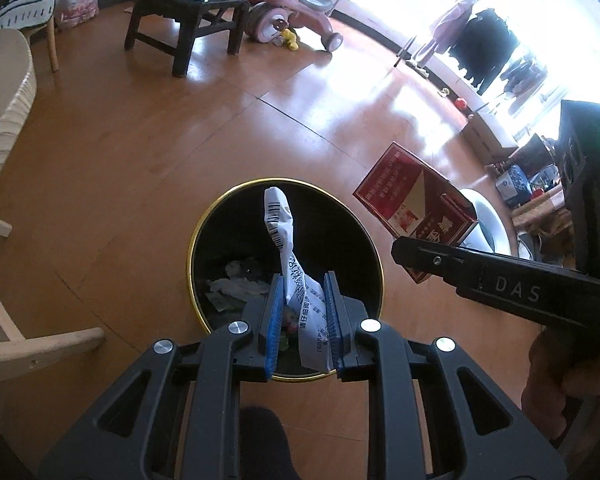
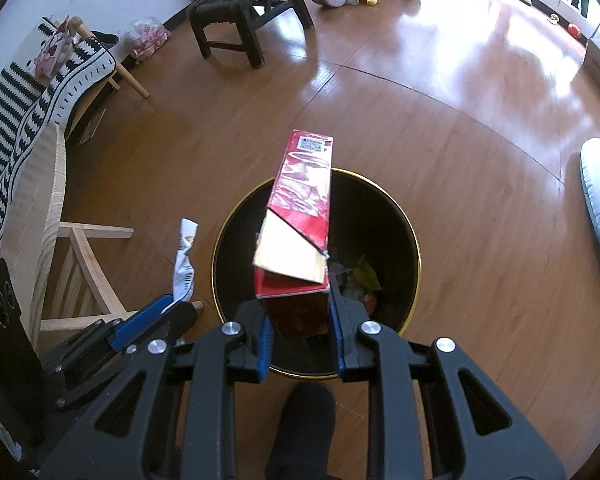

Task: Collect trash
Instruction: 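Carry receipt and red box over the black bin and open both tools, then return both tools to the table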

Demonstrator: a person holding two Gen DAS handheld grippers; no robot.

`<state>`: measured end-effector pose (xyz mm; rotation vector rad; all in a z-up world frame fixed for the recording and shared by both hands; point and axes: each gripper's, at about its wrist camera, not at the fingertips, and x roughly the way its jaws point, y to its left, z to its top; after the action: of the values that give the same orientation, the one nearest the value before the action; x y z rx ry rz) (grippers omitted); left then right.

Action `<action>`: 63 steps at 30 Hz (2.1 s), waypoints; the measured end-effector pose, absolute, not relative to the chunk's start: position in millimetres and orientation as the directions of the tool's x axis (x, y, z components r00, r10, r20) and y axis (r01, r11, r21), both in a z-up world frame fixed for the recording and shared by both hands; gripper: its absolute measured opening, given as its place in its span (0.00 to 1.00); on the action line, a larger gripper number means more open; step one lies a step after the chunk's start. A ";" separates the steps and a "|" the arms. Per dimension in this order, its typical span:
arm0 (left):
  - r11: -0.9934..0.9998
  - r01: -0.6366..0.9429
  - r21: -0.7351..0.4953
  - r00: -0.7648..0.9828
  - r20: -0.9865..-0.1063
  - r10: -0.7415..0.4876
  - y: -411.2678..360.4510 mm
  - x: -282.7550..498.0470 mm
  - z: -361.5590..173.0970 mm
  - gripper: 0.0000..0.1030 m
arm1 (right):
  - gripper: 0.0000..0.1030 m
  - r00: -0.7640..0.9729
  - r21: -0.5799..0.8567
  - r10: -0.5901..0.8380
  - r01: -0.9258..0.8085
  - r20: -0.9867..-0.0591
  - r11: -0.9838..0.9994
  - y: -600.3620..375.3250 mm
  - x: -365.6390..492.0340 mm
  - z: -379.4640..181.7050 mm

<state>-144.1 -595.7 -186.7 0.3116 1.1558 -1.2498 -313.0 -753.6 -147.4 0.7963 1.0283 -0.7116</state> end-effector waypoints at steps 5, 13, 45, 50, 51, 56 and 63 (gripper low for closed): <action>0.362 0.849 -0.385 -0.124 -0.811 -0.571 -595.7 -142.7 -186.4 0.19 | 0.23 0.355 0.236 -0.139 0.820 -0.924 0.522 -755.4 -313.4 -147.0; 0.377 0.841 -0.388 -0.121 -0.814 -0.569 -593.8 -141.1 -188.5 0.23 | 0.24 0.357 0.229 -0.158 0.822 -0.921 0.521 -756.9 -312.1 -145.0; 0.535 0.830 -0.157 0.279 -0.714 -0.643 -428.5 -61.4 -68.2 0.91 | 0.83 0.614 0.251 -0.251 0.613 -0.748 0.749 -628.0 -192.9 -29.0; 0.648 0.755 -0.099 0.415 -0.693 -0.590 -347.2 -17.1 -44.0 0.91 | 0.83 0.643 0.247 -0.177 0.513 -0.745 0.822 -575.1 -134.9 -20.6; 0.675 0.732 -0.090 0.441 -0.693 -0.570 -329.8 -7.4 -41.5 0.91 | 0.83 0.650 0.248 -0.158 0.488 -0.744 0.837 -561.8 -121.0 -18.5; 0.768 0.636 -0.074 0.526 -0.687 -0.502 -250.5 30.5 -30.8 0.92 | 0.83 0.670 0.242 -0.094 0.391 -0.737 0.888 -505.8 -70.5 -11.4; 0.876 0.479 -0.056 0.618 -0.687 -0.382 -143.5 68.5 -36.3 0.92 | 0.83 0.671 0.216 -0.001 0.240 -0.741 0.947 -418.6 -6.9 -13.3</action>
<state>68.5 -143.5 -36.3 0.1372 0.7567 -0.4969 -6.9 -418.6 -13.3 0.3086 0.8270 -0.1380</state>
